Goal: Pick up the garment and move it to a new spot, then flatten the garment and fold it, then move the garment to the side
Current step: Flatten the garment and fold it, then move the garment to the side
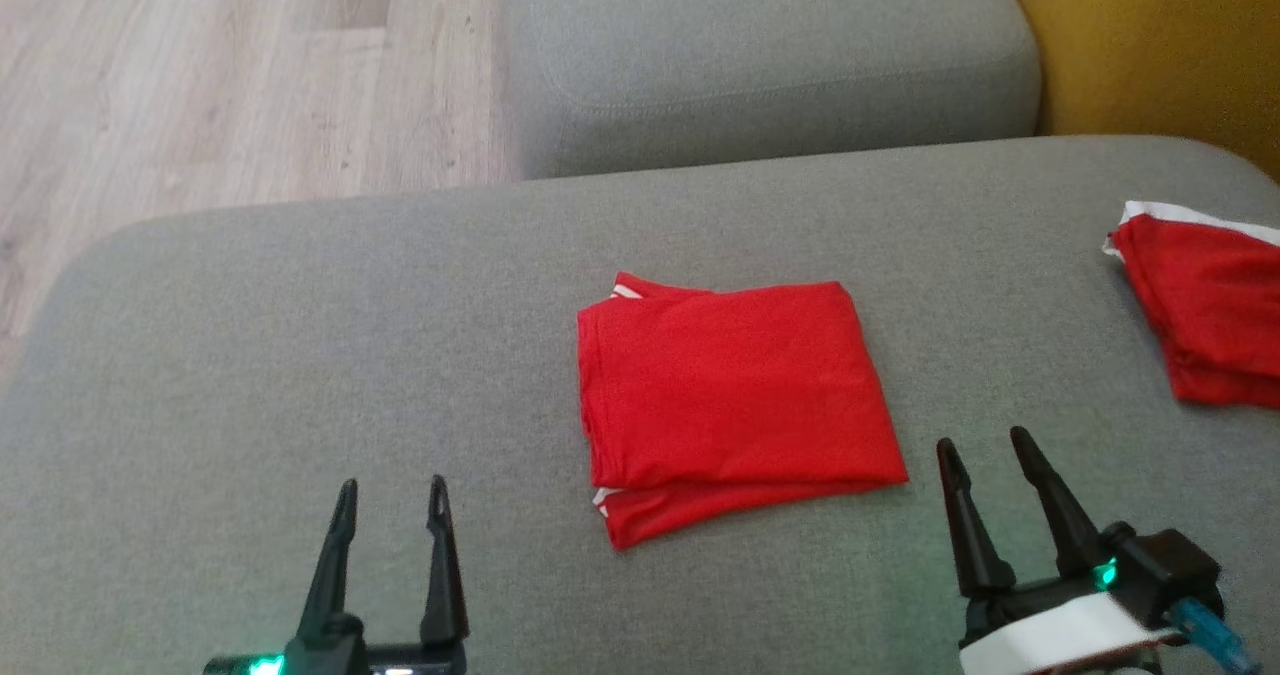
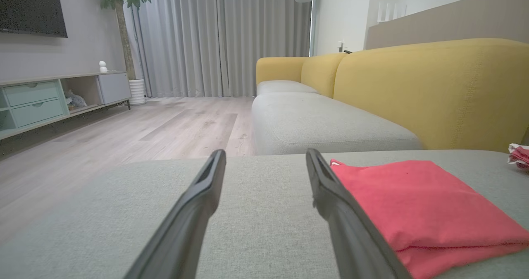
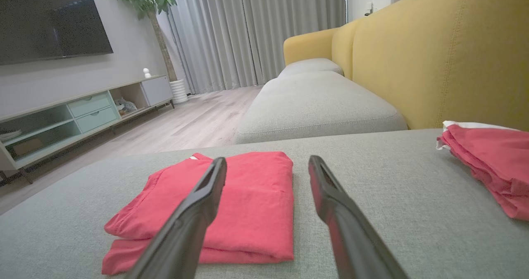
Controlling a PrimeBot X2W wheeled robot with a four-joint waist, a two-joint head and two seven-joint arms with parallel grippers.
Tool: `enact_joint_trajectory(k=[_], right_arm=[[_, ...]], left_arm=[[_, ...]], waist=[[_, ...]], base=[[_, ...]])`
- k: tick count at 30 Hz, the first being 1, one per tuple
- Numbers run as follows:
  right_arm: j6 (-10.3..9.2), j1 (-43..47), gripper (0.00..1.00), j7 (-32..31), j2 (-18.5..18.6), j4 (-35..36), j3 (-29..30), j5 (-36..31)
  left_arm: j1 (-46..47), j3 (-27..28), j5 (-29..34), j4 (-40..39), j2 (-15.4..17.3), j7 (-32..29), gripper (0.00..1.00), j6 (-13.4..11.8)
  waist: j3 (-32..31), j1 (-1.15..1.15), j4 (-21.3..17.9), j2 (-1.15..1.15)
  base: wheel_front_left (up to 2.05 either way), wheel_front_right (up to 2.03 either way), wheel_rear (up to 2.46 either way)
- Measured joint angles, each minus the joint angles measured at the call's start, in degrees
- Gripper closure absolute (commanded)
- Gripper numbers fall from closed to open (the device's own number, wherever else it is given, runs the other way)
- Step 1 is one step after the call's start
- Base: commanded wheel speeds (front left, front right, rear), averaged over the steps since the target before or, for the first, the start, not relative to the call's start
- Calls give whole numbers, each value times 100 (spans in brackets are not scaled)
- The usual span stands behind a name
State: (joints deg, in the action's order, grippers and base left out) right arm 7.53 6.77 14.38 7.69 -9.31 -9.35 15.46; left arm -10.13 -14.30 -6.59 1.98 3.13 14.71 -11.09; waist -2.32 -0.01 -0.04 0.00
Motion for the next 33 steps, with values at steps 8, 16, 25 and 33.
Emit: enact_joint_trajectory(k=[8, 16, 25, 33], right_arm=[[0, 40, 0, 0, -69, -4, -58, -303], [0, 95, 0, 0, -134, -48, -43, -368], [0, 96, 0, 0, -167, -104, 5, -447], [0, 96, 0, 0, -189, -143, 2, -498]], left_arm=[[-216, 148, 1, 182, 1, 0, 0, -25], [-216, 162, -2, 220, 1, 0, 0, -21], [-221, 190, -58, 332, 1, 0, 0, 58], [-221, 255, -58, 338, 1, 0, 0, 109]], waist=[[-145, 1, -26, 0], [-122, 1, -60, 0], [-153, 2, -119, 0], [-136, 2, -123, 0]], base=[[0, 0, 0], [0, 0, 0], [0, 0, 0], [0, 0, 0]])
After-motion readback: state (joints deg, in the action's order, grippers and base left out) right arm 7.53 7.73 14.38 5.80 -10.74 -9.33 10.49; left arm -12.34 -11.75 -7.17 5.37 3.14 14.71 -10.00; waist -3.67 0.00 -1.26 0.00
